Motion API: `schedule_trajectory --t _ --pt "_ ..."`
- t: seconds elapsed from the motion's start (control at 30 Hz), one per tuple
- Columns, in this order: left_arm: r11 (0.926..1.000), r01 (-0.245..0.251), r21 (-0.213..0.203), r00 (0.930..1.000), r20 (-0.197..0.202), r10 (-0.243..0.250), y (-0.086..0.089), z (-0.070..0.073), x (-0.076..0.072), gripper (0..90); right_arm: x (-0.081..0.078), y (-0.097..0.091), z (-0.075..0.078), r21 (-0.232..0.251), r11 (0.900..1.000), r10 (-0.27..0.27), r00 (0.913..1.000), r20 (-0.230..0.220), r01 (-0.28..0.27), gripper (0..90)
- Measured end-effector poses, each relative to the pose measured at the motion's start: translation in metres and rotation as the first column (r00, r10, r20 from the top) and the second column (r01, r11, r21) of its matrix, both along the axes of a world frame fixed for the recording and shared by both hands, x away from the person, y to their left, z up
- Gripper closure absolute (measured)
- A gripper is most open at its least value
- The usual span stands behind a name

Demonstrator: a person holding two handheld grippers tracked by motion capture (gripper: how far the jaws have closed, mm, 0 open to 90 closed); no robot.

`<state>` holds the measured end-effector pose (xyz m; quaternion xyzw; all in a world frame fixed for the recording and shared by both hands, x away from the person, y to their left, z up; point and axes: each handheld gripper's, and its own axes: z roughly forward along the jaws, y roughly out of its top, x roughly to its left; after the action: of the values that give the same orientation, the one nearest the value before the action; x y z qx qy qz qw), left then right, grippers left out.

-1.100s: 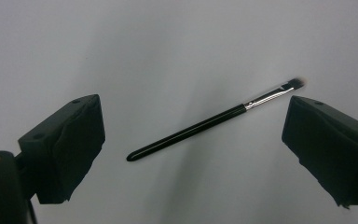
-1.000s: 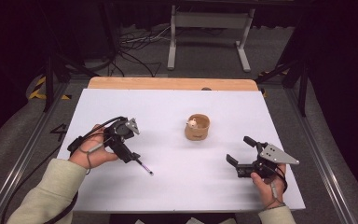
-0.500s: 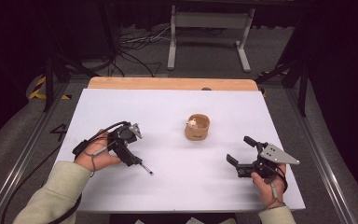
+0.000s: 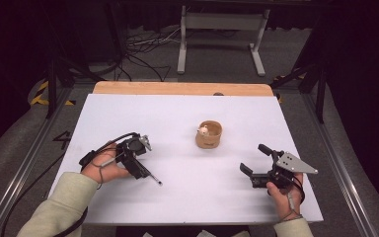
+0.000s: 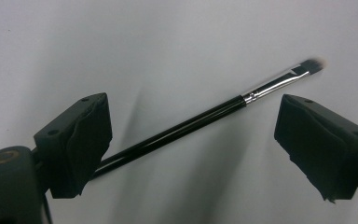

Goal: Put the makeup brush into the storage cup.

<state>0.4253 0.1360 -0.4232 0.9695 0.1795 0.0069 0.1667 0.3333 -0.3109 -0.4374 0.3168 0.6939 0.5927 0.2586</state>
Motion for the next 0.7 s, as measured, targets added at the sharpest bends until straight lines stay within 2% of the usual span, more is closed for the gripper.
schedule_trajectory --t 0.23,0.33,0.6,0.7 --pt "0.9997 0.005 0.023 0.9997 -0.025 -0.005 -0.0001 -0.0037 0.0013 14.4 0.0006 -0.0001 -0.0008 0.013 0.9999 0.006 0.9999 -0.009 -0.006 0.4" --pt "0.9991 0.023 0.035 0.9994 -0.028 -0.022 -0.0027 -0.0054 0.0007 15.1 0.0006 -0.0013 -0.0008 0.026 0.9996 0.007 0.9999 -0.013 -0.007 0.2" --pt "0.9982 0.029 0.053 0.9993 -0.026 -0.028 -0.0045 -0.0080 0.0007 15.9 0.0002 -0.0019 -0.0002 0.033 0.9994 0.010 0.9999 -0.013 -0.009 0.2" --pt "0.9969 0.032 0.072 0.9991 -0.031 -0.030 -0.0041 -0.0093 0.0013 17.0 0.0001 -0.0021 -0.0003 0.034 0.9994 0.007 0.9999 -0.013 -0.007 0.2"
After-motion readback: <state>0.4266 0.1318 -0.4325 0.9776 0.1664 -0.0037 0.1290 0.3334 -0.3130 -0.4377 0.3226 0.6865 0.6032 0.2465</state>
